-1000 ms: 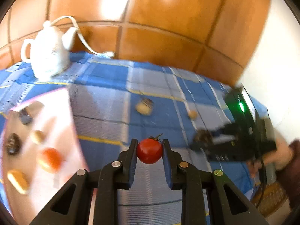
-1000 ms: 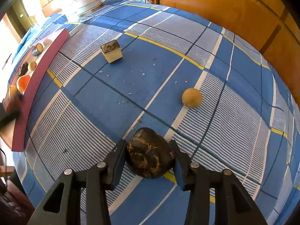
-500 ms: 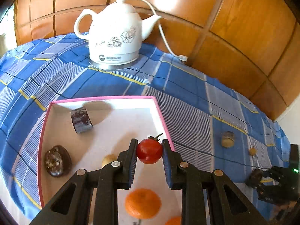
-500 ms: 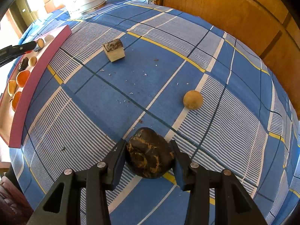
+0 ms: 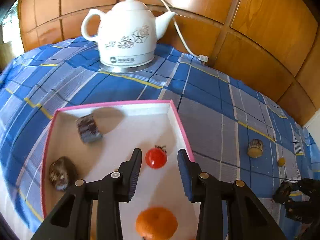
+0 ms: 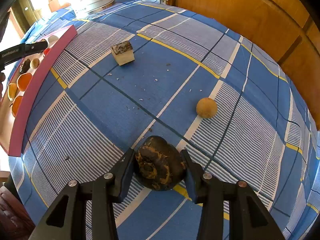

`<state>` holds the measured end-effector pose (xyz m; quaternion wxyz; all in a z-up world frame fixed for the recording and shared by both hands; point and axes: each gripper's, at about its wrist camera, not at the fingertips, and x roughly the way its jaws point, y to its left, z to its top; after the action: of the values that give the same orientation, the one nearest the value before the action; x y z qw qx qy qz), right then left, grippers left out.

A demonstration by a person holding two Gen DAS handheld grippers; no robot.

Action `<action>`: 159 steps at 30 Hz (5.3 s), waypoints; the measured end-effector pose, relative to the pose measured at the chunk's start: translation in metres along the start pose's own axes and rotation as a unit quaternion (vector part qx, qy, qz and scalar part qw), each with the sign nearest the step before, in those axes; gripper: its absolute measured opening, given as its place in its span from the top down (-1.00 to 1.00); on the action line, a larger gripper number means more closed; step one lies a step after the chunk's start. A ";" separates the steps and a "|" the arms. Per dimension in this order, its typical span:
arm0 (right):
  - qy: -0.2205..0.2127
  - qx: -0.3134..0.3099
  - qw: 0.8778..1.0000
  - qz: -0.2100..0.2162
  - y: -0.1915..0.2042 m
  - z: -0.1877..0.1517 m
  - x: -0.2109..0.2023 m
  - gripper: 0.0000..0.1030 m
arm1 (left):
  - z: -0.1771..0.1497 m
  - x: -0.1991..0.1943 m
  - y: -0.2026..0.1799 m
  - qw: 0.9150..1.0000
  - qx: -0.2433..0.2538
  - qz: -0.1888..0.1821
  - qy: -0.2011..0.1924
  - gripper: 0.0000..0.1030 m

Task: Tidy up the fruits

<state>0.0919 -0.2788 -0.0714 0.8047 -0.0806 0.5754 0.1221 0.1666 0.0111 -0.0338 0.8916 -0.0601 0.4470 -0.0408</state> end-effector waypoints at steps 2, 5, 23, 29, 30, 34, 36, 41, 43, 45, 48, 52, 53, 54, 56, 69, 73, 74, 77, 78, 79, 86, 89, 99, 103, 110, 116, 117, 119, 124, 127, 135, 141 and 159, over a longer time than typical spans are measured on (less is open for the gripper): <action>0.000 -0.001 1.000 -0.001 0.000 0.000 0.000 0.12 | -0.007 -0.008 -0.001 1.000 -0.003 0.008 -0.006 0.27; -0.001 -0.002 1.000 -0.002 0.002 0.000 -0.001 0.12 | -0.018 -0.021 -0.002 1.000 -0.007 0.009 -0.016 0.27; -0.009 -0.013 1.000 -0.013 0.009 -0.005 -0.004 0.12 | -0.054 -0.069 -0.017 0.999 0.014 -0.014 -0.041 0.26; -0.010 -0.014 1.000 -0.014 0.010 -0.006 -0.004 0.12 | -0.061 -0.071 -0.019 0.999 0.015 -0.017 -0.034 0.25; -0.010 -0.014 1.000 -0.014 0.010 -0.006 -0.004 0.12 | -0.062 -0.071 -0.018 0.999 0.014 -0.016 -0.033 0.24; -0.010 -0.015 1.000 -0.015 0.010 -0.006 -0.004 0.12 | -0.065 -0.070 -0.018 0.999 0.014 -0.014 -0.031 0.23; -0.010 -0.015 1.000 -0.015 0.010 -0.006 -0.004 0.12 | -0.066 -0.070 -0.017 0.999 0.015 -0.012 -0.030 0.23; -0.010 -0.015 1.000 -0.015 0.010 -0.006 -0.004 0.12 | -0.067 -0.070 -0.015 0.999 0.014 -0.008 -0.028 0.18; -0.010 -0.015 1.000 -0.015 0.010 -0.006 -0.004 0.12 | -0.068 -0.069 -0.014 0.999 0.015 -0.007 -0.027 0.18; -0.010 -0.015 1.000 -0.015 0.010 -0.006 -0.004 0.12 | -0.069 -0.069 -0.013 1.000 0.015 -0.006 -0.025 0.17; -0.011 -0.015 1.000 -0.015 0.010 -0.006 -0.004 0.12 | -0.070 -0.068 -0.011 1.000 0.013 -0.005 -0.023 0.15; -0.012 -0.015 1.000 -0.017 0.010 -0.006 -0.004 0.12 | -0.071 -0.069 -0.008 1.000 0.012 -0.002 -0.024 0.12; -0.012 -0.015 1.000 -0.018 0.011 -0.006 -0.004 0.12 | -0.071 -0.069 -0.007 1.000 0.011 -0.001 -0.024 0.12; -0.013 -0.016 1.000 -0.020 0.011 -0.006 -0.004 0.12 | -0.072 -0.069 -0.006 1.000 0.010 -0.001 -0.024 0.12; -0.014 -0.018 1.000 -0.021 0.012 -0.006 -0.005 0.12 | -0.072 -0.069 -0.004 1.000 0.008 0.001 -0.026 0.07; -0.014 0.004 1.000 -0.012 0.003 -0.005 -0.004 0.12 | -0.082 -0.081 0.021 0.999 -0.006 0.021 -0.050 -0.29; -0.014 0.006 1.000 -0.012 -0.001 -0.005 -0.003 0.12 | -0.088 -0.090 0.032 0.996 -0.013 0.040 -0.078 -0.65; -0.014 0.006 1.000 -0.012 0.000 -0.005 -0.004 0.12 | -0.089 -0.091 0.036 0.996 -0.017 0.042 -0.081 -0.65; -0.015 0.006 1.000 -0.014 -0.001 -0.005 -0.003 0.12 | -0.091 -0.093 0.045 0.994 -0.029 0.052 -0.086 -0.68; -0.015 0.006 1.000 -0.014 -0.001 -0.005 -0.003 0.12 | -0.091 -0.093 0.047 0.994 -0.032 0.058 -0.088 -0.67; -0.016 0.007 1.000 -0.015 -0.001 -0.005 -0.003 0.12 | -0.092 -0.093 0.049 0.993 -0.037 0.063 -0.088 -0.68; -0.018 0.006 1.000 -0.014 0.003 -0.008 -0.004 0.12 | -0.097 -0.096 0.060 0.988 -0.043 0.104 -0.105 -0.97; -0.021 0.003 1.000 -0.013 0.003 -0.010 -0.004 0.12 | -0.100 -0.098 0.064 0.986 -0.046 0.103 -0.120 -0.99; -0.020 0.005 1.000 -0.019 0.006 -0.012 -0.005 0.12 | -0.102 -0.100 0.081 0.983 -0.072 0.111 -0.130 -0.99; -0.009 0.008 0.999 -0.037 0.011 -0.006 -0.005 0.13 | -0.104 -0.100 0.086 0.982 -0.079 0.116 -0.129 -0.99; -0.020 0.033 0.999 -0.006 0.028 0.001 -0.016 0.13 | -0.104 -0.100 0.098 0.978 -0.097 0.127 -0.132 -0.99; -0.070 0.016 0.994 0.081 0.078 0.027 -0.043 0.13 | -0.103 -0.102 0.102 0.976 -0.105 0.135 -0.134 -0.99; -0.076 0.011 0.993 0.094 0.087 0.032 -0.047 0.13 | -0.103 -0.102 0.103 0.976 -0.106 0.136 -0.133 -0.99; -0.090 -0.004 0.988 0.125 0.110 0.046 -0.054 0.13 | -0.104 -0.103 0.105 0.976 -0.106 0.139 -0.131 -0.99; -0.107 -0.041 0.976 0.184 0.166 0.080 -0.060 0.13 | -0.106 -0.102 0.111 0.974 -0.112 0.153 -0.120 -0.99; -0.106 -0.058 0.972 0.202 0.194 0.101 -0.051 0.13 | -0.109 -0.102 0.116 0.974 -0.117 0.159 -0.115 -0.99; -0.069 -0.087 0.971 0.211 0.265 0.143 -0.011 0.12 | -0.113 -0.102 0.131 0.968 -0.148 0.166 -0.115 -0.99; -0.064 -0.081 0.973 0.208 0.271 0.152 0.009 0.05 | -0.116 -0.097 0.138 0.965 -0.171 0.168 -0.106 -0.99; -0.125 -0.017 0.974 0.189 0.189 0.114 -0.039 0.01 | -0.109 -0.107 0.122 0.972 -0.139 0.146 -0.118 -0.99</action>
<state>0.1283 -0.0708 0.0042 0.8311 0.0324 0.4728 0.2911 0.0179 0.1371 -0.0310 0.9172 -0.1213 0.3442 0.1600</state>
